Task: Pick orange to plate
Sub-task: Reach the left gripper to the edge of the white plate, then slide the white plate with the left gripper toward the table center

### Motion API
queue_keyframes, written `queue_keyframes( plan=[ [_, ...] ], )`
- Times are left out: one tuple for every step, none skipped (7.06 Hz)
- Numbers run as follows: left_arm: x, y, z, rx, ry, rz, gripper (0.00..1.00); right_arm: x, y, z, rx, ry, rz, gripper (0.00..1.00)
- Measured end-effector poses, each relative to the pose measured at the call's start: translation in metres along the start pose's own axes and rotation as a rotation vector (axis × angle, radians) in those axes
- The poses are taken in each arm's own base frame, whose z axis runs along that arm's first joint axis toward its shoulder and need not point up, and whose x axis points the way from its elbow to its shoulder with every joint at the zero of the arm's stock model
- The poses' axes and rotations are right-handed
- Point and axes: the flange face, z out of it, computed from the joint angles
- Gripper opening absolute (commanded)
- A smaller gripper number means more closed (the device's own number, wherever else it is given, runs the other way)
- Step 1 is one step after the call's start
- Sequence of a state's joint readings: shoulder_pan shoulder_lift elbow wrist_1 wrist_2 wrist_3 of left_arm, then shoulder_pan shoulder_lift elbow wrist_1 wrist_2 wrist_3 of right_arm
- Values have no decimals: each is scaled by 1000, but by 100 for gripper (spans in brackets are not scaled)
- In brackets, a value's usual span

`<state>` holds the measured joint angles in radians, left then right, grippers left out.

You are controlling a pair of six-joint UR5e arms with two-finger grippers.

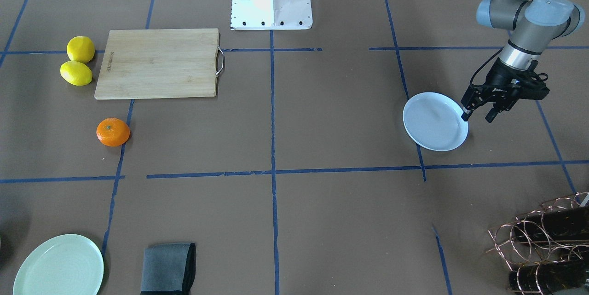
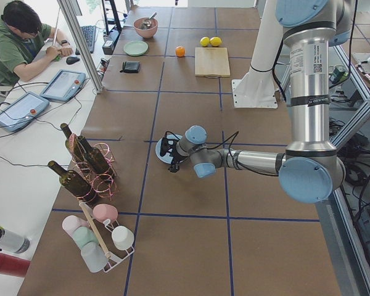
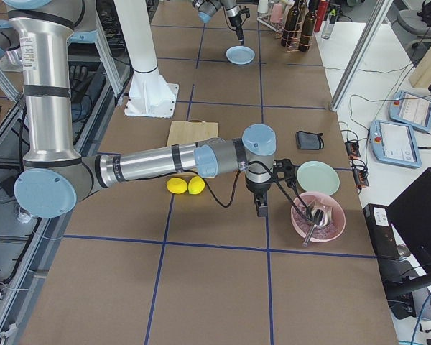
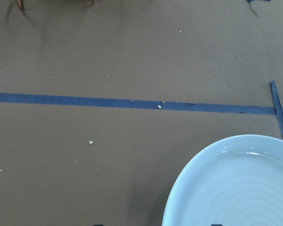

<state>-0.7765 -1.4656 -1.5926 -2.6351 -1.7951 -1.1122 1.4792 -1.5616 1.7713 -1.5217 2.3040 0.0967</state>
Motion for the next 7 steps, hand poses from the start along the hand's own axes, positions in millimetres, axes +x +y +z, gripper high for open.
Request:
queue_keyframes(
  plan=[
    [1, 4, 3, -7, -2, 3, 22, 0, 0, 0, 0, 0, 0, 100],
    [2, 7, 6, -13, -3, 7, 0, 0, 0, 0, -1, 0, 1, 100],
    [3, 10, 7, -18, -3, 11, 0, 1, 0, 1, -1, 0, 2, 100],
    [5, 11, 7, -19, 0, 14, 0, 1, 0, 1, -1, 0, 2, 100],
    [7, 11, 7, -20, 3, 18, 0, 1, 0, 1, -2, 0, 2, 100],
    [16, 9, 2, -15, 23, 22, 0, 1, 0, 1, -2, 0, 1, 100],
    [35, 2, -8, -3, 61, 28, 0, 1, 0, 1, -2, 0, 1, 100]
  ],
)
